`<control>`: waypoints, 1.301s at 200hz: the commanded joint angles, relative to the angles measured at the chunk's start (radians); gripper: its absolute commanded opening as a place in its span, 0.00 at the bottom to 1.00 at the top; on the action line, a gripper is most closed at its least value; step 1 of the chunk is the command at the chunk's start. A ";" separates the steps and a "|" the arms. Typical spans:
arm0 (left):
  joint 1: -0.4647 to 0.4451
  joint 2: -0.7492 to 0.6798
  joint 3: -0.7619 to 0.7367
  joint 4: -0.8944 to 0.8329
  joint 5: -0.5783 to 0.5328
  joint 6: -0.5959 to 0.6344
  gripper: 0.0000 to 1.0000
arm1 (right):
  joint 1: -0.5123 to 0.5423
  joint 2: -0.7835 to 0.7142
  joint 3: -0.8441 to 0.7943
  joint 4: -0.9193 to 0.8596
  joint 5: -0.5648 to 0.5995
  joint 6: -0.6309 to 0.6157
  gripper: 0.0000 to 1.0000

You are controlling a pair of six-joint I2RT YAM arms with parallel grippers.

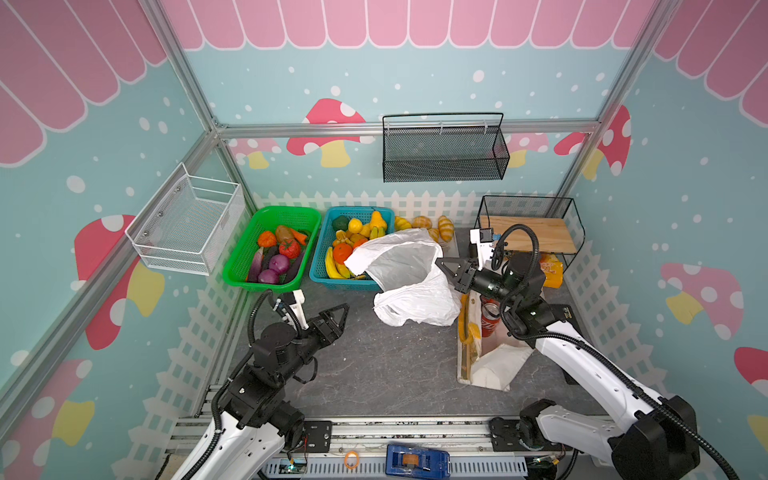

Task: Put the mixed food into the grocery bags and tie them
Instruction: 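Grasp the bag's other handle with the right gripper while the left gripper holds, then hold the bag open with both grippers, lifting it upright beside the tote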

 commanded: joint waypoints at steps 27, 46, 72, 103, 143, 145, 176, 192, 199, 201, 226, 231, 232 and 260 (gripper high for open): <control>-0.036 0.296 -0.027 0.418 0.146 -0.102 0.83 | -0.005 0.000 -0.033 0.091 -0.028 0.050 0.00; -0.062 0.432 -0.014 0.582 0.168 -0.123 0.86 | -0.006 -0.003 -0.043 0.101 -0.033 0.057 0.00; -0.105 0.593 0.055 0.653 0.149 -0.114 0.87 | -0.006 -0.010 -0.054 0.118 -0.037 0.067 0.00; -0.129 0.708 0.132 0.635 0.097 -0.092 0.77 | -0.006 -0.018 -0.052 0.134 -0.052 0.080 0.00; -0.124 0.748 0.217 0.580 0.153 0.040 0.21 | -0.009 -0.048 -0.005 -0.029 0.005 -0.097 0.00; -0.124 0.747 0.223 0.569 0.158 0.054 0.18 | -0.009 -0.050 0.002 -0.051 0.015 -0.118 0.00; -0.118 0.678 0.315 0.433 0.265 0.142 0.00 | -0.010 -0.059 0.150 -0.397 0.197 -0.421 0.08; -0.118 0.647 0.362 0.381 0.305 0.163 0.00 | -0.009 -0.066 0.208 -0.495 0.236 -0.518 0.22; -0.120 0.641 0.383 0.355 0.319 0.175 0.00 | -0.009 -0.073 0.226 -0.514 0.223 -0.545 0.32; -0.119 0.641 0.389 0.346 0.321 0.177 0.00 | -0.009 -0.074 0.231 -0.519 0.218 -0.550 0.34; -0.125 0.647 0.460 0.255 0.341 0.207 0.00 | -0.008 -0.085 0.296 -0.553 0.154 -0.584 0.57; -0.127 0.649 0.468 0.245 0.343 0.211 0.00 | -0.008 -0.085 0.309 -0.559 0.143 -0.586 0.60; -0.127 0.649 0.469 0.243 0.343 0.212 0.00 | -0.008 -0.085 0.312 -0.560 0.142 -0.586 0.60; -0.137 0.657 0.513 0.204 0.349 0.241 0.00 | -0.005 -0.074 0.377 -0.600 0.111 -0.600 0.68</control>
